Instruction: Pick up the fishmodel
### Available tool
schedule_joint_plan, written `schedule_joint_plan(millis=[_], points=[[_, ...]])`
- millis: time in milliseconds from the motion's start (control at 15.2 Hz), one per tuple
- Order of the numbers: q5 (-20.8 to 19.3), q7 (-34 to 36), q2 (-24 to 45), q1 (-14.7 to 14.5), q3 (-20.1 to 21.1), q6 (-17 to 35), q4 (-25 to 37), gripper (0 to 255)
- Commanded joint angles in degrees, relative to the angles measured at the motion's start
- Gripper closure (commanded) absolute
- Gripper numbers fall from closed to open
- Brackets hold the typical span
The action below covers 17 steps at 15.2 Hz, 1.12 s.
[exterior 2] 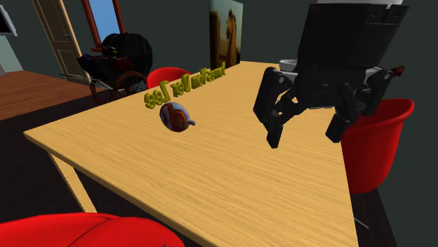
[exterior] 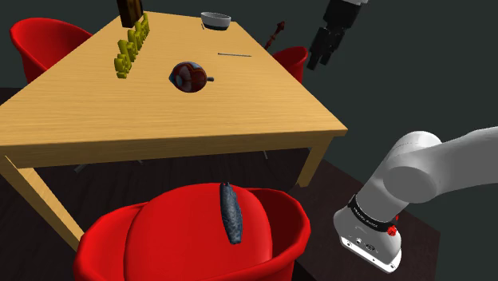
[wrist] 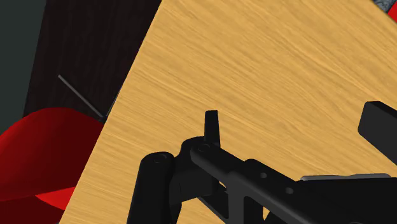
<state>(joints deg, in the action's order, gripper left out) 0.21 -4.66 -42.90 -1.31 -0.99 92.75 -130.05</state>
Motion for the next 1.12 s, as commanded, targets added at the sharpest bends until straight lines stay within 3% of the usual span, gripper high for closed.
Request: schedule_joint_plan(millis=[0, 528, 1056], points=[[0.0, 0.0, 0.0, 0.0, 0.0, 0.0, 0.0, 0], [0.3, -5.4, 18.3, -3.8, 1.9, 3.8, 12.5, 0], [-0.4, -10.0, 36.1, -7.0, 4.8, 3.3, 28.6, 0]])
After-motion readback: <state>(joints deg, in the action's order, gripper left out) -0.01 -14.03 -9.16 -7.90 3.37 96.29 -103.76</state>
